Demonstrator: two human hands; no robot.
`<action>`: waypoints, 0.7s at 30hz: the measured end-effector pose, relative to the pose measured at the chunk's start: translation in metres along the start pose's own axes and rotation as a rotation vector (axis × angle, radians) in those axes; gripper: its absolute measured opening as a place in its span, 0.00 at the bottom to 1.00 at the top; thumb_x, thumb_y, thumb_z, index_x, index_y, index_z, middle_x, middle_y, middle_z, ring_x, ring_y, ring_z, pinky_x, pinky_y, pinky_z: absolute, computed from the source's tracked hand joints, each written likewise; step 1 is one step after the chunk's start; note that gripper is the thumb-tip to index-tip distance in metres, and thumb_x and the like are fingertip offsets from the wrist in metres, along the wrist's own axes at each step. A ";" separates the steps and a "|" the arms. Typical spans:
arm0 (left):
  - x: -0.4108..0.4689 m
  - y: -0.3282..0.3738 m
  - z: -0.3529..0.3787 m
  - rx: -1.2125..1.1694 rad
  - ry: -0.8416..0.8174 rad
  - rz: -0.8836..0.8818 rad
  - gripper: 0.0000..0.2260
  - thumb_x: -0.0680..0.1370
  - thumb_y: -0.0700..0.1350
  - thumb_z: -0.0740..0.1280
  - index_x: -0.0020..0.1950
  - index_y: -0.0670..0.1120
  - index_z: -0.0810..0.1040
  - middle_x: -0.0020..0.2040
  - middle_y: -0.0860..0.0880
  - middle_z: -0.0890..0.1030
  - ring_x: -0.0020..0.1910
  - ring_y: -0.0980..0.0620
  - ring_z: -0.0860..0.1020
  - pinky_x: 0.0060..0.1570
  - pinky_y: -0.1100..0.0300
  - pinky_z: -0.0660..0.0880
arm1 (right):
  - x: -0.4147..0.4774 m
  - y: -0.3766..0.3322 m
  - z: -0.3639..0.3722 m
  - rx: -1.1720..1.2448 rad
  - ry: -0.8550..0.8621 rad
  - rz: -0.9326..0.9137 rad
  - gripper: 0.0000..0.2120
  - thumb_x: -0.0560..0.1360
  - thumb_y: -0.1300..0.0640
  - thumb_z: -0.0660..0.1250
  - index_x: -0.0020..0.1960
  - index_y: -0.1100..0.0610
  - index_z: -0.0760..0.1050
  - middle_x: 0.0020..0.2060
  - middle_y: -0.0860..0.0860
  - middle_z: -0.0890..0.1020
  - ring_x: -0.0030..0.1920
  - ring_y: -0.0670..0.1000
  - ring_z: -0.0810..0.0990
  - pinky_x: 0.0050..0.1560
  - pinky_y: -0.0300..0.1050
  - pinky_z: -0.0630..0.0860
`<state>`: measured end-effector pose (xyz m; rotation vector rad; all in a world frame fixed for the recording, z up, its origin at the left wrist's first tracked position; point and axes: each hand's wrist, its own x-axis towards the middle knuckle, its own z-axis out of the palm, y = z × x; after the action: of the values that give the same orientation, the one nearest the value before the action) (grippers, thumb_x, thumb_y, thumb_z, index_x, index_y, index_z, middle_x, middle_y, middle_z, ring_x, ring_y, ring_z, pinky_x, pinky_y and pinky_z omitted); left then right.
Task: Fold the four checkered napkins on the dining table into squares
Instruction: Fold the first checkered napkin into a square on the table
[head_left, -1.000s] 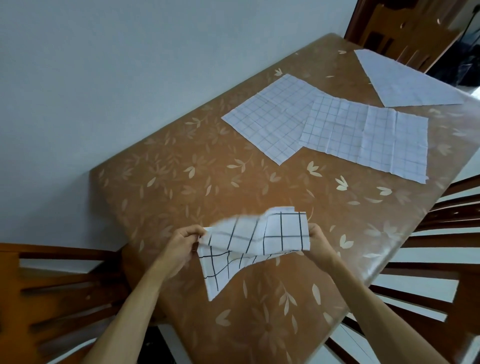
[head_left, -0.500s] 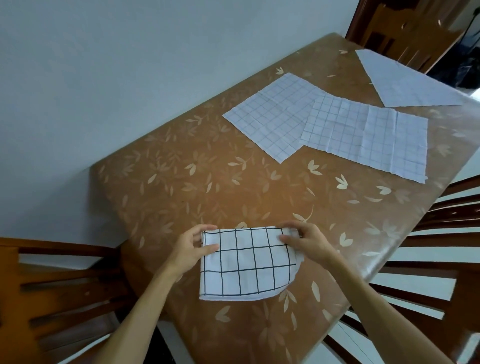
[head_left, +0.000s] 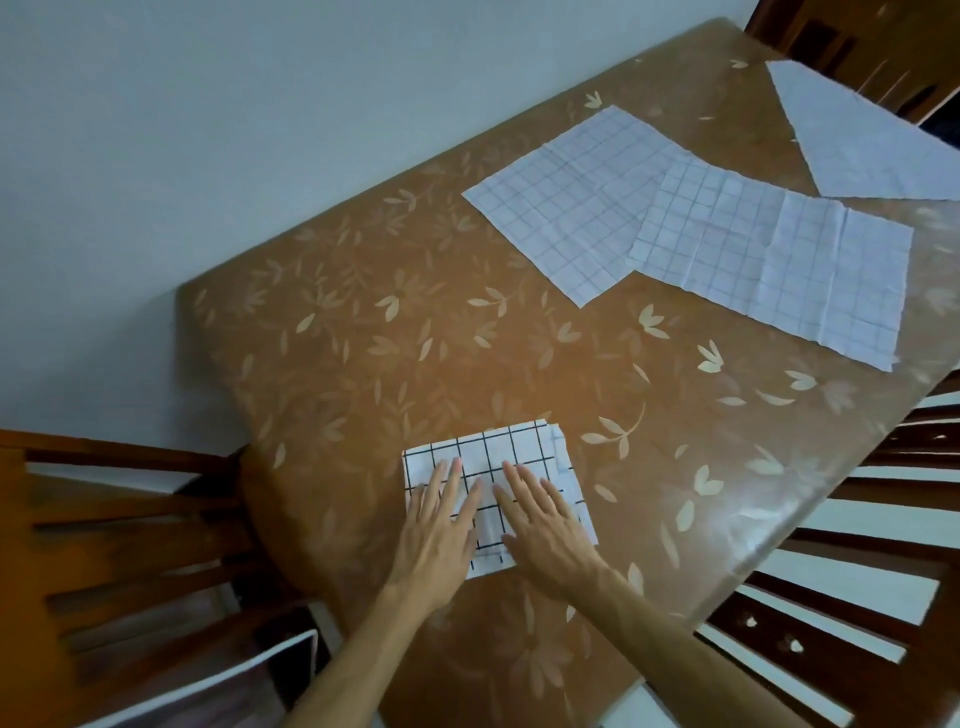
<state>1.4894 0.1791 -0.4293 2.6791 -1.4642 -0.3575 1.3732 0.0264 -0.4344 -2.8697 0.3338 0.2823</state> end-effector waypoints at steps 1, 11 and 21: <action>-0.001 0.004 0.006 0.011 -0.040 -0.016 0.32 0.78 0.55 0.67 0.79 0.48 0.60 0.80 0.41 0.56 0.78 0.40 0.56 0.72 0.44 0.62 | -0.001 0.000 0.006 -0.001 -0.050 -0.018 0.32 0.75 0.43 0.61 0.75 0.57 0.62 0.76 0.57 0.60 0.78 0.57 0.53 0.72 0.56 0.64; -0.035 -0.016 0.009 -0.189 -0.024 -0.344 0.42 0.72 0.64 0.69 0.79 0.50 0.56 0.78 0.41 0.57 0.74 0.42 0.62 0.68 0.48 0.69 | -0.004 0.018 -0.008 0.132 -0.097 -0.099 0.30 0.75 0.49 0.68 0.74 0.53 0.63 0.77 0.54 0.60 0.77 0.56 0.57 0.73 0.50 0.53; -0.044 -0.003 -0.004 -0.518 0.018 -0.401 0.30 0.75 0.47 0.72 0.74 0.52 0.66 0.71 0.51 0.67 0.65 0.52 0.72 0.57 0.67 0.69 | 0.006 -0.012 -0.008 0.107 -0.054 -0.100 0.32 0.63 0.53 0.76 0.65 0.56 0.72 0.62 0.57 0.76 0.60 0.58 0.77 0.60 0.51 0.76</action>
<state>1.4700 0.2175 -0.4185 2.4993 -0.6834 -0.6312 1.3832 0.0343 -0.4259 -2.7575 0.1893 0.3128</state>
